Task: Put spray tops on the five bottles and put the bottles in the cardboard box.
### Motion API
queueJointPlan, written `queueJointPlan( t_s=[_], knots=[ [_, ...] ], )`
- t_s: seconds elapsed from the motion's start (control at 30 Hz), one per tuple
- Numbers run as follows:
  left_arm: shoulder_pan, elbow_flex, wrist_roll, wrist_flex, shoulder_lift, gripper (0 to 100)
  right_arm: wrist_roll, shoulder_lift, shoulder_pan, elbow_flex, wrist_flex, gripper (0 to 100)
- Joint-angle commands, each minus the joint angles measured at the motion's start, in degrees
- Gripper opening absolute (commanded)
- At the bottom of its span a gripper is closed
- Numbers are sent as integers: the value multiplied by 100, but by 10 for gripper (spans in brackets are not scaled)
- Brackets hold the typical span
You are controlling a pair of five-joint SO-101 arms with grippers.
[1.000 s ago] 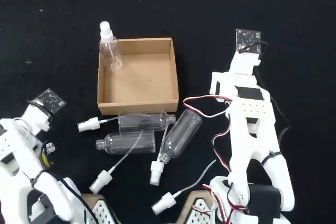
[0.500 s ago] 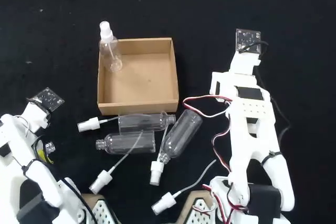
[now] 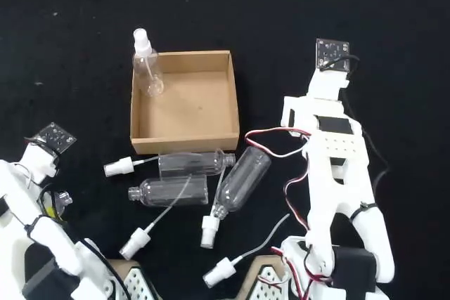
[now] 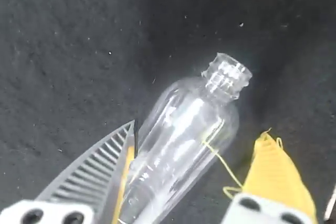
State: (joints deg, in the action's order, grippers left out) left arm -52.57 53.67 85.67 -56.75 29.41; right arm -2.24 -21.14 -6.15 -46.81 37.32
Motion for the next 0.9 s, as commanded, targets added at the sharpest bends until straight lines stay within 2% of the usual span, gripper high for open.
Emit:
queueJointPlan(
  t_s=[0.0, 0.2, 0.4, 0.5, 0.67, 0.73, 0.8, 0.87],
  knots=[
    [-57, -48, 2040, 79, 0, 244, 9, -242, -105, 224, -158, 198],
    [13, -31, 2048, 18, 0, 55, 0, -242, -97, 224, -158, 198],
    [22, -180, 1952, -712, 62, 43, 0, -242, -105, 224, -158, 198],
    [-224, -567, 1116, -993, 62, 43, 0, -242, -105, 224, -158, 198],
    [-646, -787, -1363, -949, 53, 47, 0, -242, -97, 224, -158, 198],
    [-822, -778, -2057, -1011, 53, 50, 0, -242, -88, 224, -158, 198],
    [-989, -787, -2233, -1143, 53, 90, 0, -242, -88, 224, -158, 198],
    [-1086, -787, -2286, -1152, 53, 181, 0, -242, -88, 224, -158, 198]
  ],
)
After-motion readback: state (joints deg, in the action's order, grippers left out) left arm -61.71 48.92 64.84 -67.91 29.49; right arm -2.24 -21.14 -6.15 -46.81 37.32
